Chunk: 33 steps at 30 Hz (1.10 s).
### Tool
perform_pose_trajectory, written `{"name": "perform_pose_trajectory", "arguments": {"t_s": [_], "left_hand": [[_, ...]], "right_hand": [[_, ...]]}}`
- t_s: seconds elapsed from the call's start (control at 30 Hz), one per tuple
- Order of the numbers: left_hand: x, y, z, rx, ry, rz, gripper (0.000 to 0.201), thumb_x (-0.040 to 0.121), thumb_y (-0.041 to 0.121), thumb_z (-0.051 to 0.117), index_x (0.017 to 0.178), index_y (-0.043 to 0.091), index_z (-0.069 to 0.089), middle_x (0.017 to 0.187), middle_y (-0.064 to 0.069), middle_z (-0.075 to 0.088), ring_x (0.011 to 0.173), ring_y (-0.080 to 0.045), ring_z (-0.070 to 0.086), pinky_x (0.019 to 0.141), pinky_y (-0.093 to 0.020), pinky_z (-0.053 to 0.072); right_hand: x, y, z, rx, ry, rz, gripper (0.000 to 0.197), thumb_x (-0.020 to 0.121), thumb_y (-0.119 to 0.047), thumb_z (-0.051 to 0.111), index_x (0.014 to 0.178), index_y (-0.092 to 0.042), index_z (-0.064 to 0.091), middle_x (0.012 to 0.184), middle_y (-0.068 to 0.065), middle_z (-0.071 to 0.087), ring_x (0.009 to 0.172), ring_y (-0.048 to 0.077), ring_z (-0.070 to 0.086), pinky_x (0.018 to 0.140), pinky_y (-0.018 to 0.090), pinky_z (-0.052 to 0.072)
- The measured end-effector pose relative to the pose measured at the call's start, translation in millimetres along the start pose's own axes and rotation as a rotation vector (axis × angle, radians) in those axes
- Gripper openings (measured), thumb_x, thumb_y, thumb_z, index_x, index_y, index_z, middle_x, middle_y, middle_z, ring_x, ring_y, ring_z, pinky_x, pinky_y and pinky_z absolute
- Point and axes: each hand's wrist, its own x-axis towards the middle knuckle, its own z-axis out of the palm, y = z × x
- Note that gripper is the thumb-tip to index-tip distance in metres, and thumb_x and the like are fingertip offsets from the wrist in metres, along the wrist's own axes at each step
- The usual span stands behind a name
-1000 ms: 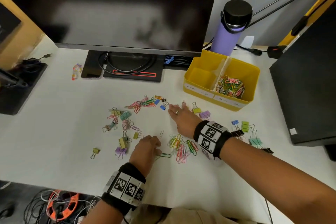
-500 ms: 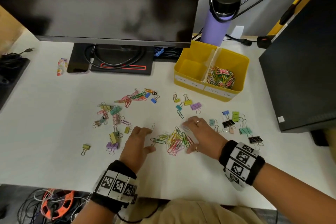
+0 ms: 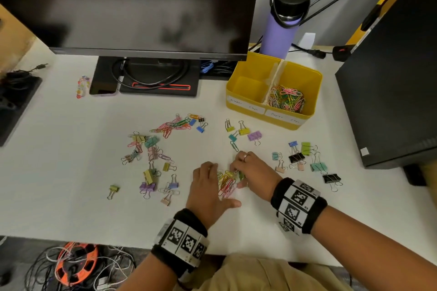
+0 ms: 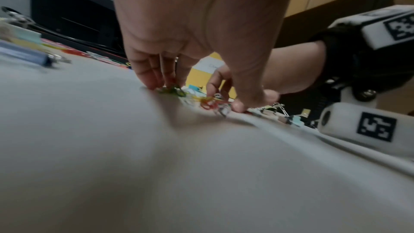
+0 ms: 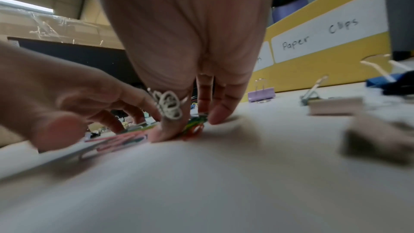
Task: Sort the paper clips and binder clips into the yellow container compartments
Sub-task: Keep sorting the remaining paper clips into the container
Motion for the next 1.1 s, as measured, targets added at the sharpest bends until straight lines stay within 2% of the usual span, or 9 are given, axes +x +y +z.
{"name": "perform_pose_trajectory", "arguments": {"t_s": [0.1,0.17,0.27,0.47,0.7,0.87,0.97,1.03,1.1], "left_hand": [[2,13,8,0.03,0.045,-0.049,0.072,0.067,0.041,0.077,0.123,0.008,0.046,0.124,-0.01,0.043,0.11,-0.026,0.044,0.094,-0.03,0.037],[2,19,12,0.019,0.036,-0.062,0.055,0.06,0.027,0.085,0.104,0.007,0.058,0.104,-0.012,0.053,0.088,-0.028,0.055,0.074,-0.025,0.046],[4,20,15,0.044,0.029,-0.043,0.032,0.082,0.005,0.063,0.112,0.001,0.052,0.115,-0.018,0.043,0.1,-0.036,0.048,0.063,-0.01,0.029],[11,23,3,0.081,-0.02,-0.107,0.042,0.083,-0.009,0.041,0.121,0.009,0.04,0.119,-0.01,0.045,0.104,-0.024,0.047,0.081,-0.027,0.04],[29,11,-25,0.264,-0.15,-0.135,0.031,0.09,-0.001,0.038,0.12,0.005,0.046,0.125,-0.011,0.051,0.116,-0.023,0.05,0.094,-0.027,0.041],[51,42,-83,0.221,-0.13,0.037,0.025,0.095,0.005,0.041,0.113,0.0,0.057,0.116,-0.014,0.062,0.108,-0.025,0.057,0.087,-0.027,0.043],[74,82,-111,0.072,-0.055,0.152,0.025,0.096,0.012,0.045,0.111,-0.001,0.06,0.114,-0.016,0.063,0.108,-0.029,0.057,0.084,-0.026,0.038],[96,113,-118,0.018,0.002,0.188,0.025,0.095,0.014,0.047,0.112,0.0,0.059,0.113,-0.017,0.063,0.106,-0.03,0.057,0.083,-0.03,0.04],[122,144,-113,0.01,0.074,0.226,0.023,0.095,0.011,0.047,0.111,0.0,0.058,0.114,-0.019,0.062,0.105,-0.032,0.057,0.084,-0.034,0.043]], "right_hand": [[-8,5,-1,0.034,0.039,-0.002,0.037,0.078,0.014,0.053,0.11,-0.005,0.056,0.116,0.012,0.046,0.102,0.021,0.038,0.087,0.034,0.051],[-12,7,-2,0.014,0.055,0.004,0.032,0.079,0.014,0.051,0.106,-0.002,0.057,0.114,0.014,0.048,0.098,0.021,0.038,0.083,0.03,0.049],[-12,9,0,-0.077,0.059,0.015,0.026,0.081,0.011,0.05,0.102,-0.002,0.057,0.113,0.015,0.051,0.101,0.026,0.045,0.076,0.023,0.034],[-18,3,1,-0.2,-0.011,0.067,0.018,0.092,-0.003,0.042,0.107,-0.003,0.052,0.116,0.018,0.054,0.103,0.03,0.05,0.083,0.035,0.039],[-22,6,-1,-0.228,0.016,0.091,0.015,0.092,-0.006,0.044,0.107,-0.006,0.047,0.108,0.013,0.055,0.102,0.026,0.051,0.065,0.03,0.031],[-19,20,-41,0.175,0.257,0.124,0.024,0.085,0.006,0.042,0.082,-0.017,0.041,0.088,-0.004,0.058,0.087,0.014,0.058,0.07,0.027,0.04],[-14,27,-90,0.509,0.535,0.159,0.017,0.088,0.006,0.048,0.081,-0.01,0.046,0.079,-0.003,0.059,0.077,-0.005,0.058,0.067,0.022,0.044],[-7,37,-122,0.478,0.76,0.254,0.007,0.086,0.001,0.056,0.087,-0.005,0.055,0.082,0.0,0.058,0.076,0.009,0.054,0.067,0.023,0.042],[2,53,-144,0.361,0.818,0.376,0.014,0.085,-0.004,0.06,0.098,-0.004,0.059,0.096,0.011,0.064,0.089,0.022,0.056,0.077,0.027,0.043]]}}
